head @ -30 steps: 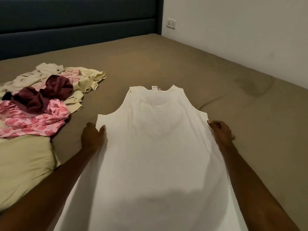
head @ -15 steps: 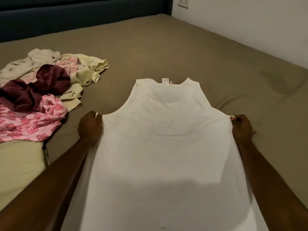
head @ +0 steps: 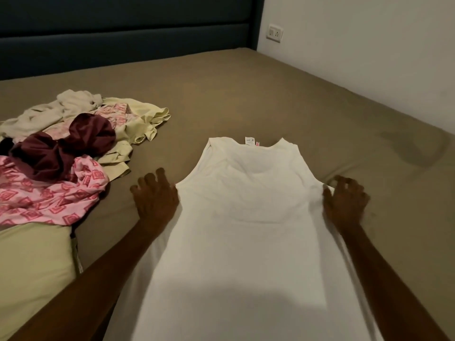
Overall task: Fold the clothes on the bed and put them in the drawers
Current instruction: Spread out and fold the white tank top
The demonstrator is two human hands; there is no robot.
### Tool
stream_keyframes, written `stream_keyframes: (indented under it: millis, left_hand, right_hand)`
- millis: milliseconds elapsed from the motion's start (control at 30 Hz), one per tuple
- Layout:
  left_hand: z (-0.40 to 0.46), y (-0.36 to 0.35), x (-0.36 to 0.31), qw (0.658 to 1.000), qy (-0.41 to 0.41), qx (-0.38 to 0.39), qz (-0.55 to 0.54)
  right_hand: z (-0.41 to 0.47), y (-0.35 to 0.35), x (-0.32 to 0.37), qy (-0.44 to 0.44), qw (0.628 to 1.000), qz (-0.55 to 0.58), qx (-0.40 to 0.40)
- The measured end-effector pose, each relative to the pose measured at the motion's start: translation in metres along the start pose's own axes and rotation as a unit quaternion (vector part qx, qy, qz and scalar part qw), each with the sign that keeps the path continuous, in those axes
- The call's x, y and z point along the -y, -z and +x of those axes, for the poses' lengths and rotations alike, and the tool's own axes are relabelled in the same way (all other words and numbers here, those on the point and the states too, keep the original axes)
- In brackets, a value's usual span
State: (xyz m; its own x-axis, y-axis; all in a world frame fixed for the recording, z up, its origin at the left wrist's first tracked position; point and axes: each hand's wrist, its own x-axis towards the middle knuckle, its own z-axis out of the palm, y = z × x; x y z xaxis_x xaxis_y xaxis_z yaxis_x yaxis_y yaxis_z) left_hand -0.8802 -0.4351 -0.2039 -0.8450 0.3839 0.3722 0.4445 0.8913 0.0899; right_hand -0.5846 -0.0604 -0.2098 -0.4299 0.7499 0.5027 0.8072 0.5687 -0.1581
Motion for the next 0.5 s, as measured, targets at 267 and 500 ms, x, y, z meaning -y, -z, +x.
stream_keyframes:
  millis: [267,500]
  left_hand:
    - [0.031,-0.050,-0.093,0.953,-0.235,0.182,-0.065]
    - [0.120,-0.094,-0.126,0.965,-0.159,0.182,-0.103]
  right_hand:
    - [0.030,-0.076,0.091,0.112,0.961,0.030,0.250]
    - [0.093,-0.137,0.106,0.093,0.977,0.034,0.191]
